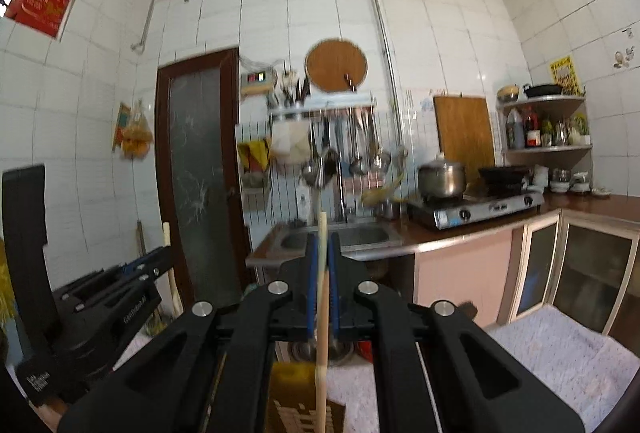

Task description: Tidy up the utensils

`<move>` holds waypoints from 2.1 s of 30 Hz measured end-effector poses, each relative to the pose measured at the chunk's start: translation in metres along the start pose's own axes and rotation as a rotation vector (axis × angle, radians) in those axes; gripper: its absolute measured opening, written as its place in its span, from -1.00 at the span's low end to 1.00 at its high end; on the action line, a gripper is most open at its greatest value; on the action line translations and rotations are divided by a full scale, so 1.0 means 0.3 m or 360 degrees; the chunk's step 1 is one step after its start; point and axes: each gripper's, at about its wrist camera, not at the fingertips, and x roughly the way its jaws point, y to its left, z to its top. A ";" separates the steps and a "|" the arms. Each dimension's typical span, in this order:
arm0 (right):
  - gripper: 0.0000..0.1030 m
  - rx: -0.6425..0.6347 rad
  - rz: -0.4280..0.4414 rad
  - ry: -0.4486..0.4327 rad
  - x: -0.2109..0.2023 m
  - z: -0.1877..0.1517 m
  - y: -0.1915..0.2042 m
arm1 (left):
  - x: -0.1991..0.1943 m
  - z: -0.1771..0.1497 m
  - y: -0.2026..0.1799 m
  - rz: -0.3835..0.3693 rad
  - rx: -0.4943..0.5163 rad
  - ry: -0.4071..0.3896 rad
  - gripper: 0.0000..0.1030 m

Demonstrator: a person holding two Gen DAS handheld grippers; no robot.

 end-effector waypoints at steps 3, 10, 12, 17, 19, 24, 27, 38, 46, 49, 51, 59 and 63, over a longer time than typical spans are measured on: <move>-0.89 -0.0002 0.0003 0.0111 0.015 -0.029 -0.010 | -0.011 -0.030 0.006 0.0026 0.0053 0.0068 -0.91; 0.24 0.0088 -0.0091 0.0269 -0.106 -0.019 -0.072 | -0.226 0.002 0.053 0.0121 0.0081 0.0163 0.34; 0.24 0.0079 -0.0126 0.0321 -0.164 -0.027 -0.090 | -0.293 -0.002 0.069 0.0125 0.0085 0.0229 0.53; 0.29 0.0097 -0.0148 0.0560 -0.279 -0.102 -0.126 | -0.436 -0.073 0.115 0.0162 0.0066 0.0368 0.90; 0.29 0.0105 -0.0152 0.0685 -0.318 -0.164 -0.135 | -0.487 -0.142 0.129 0.0183 0.0084 0.0453 0.90; 0.29 0.0103 -0.0164 0.0882 -0.390 -0.336 -0.126 | -0.521 -0.315 0.157 0.0186 0.0061 0.0690 0.90; 0.29 0.0107 -0.0172 0.0975 -0.397 -0.421 -0.118 | -0.503 -0.419 0.168 0.0219 0.0047 0.0816 0.90; 0.27 0.0086 -0.0207 0.1198 -0.355 -0.586 -0.076 | -0.453 -0.618 0.181 0.0228 0.0003 0.1078 0.90; -0.26 -0.0007 -0.0251 0.1271 -0.355 -0.610 -0.003 | -0.455 -0.636 0.184 0.0229 -0.0026 0.1116 0.90; -0.73 0.0004 -0.0220 0.1273 -0.361 -0.608 0.017 | -0.466 -0.643 0.175 0.0229 -0.0023 0.1128 0.90; -0.85 0.0012 -0.0192 0.1274 -0.369 -0.606 0.017 | -0.474 -0.643 0.167 0.0225 -0.0018 0.1132 0.90; -0.88 -0.0006 -0.0156 0.1302 -0.410 -0.595 -0.043 | -0.498 -0.667 0.140 0.0249 0.0037 0.1159 0.89; -0.88 -0.0011 -0.0171 0.1299 -0.415 -0.595 -0.075 | -0.502 -0.671 0.131 0.0240 0.0032 0.1167 0.89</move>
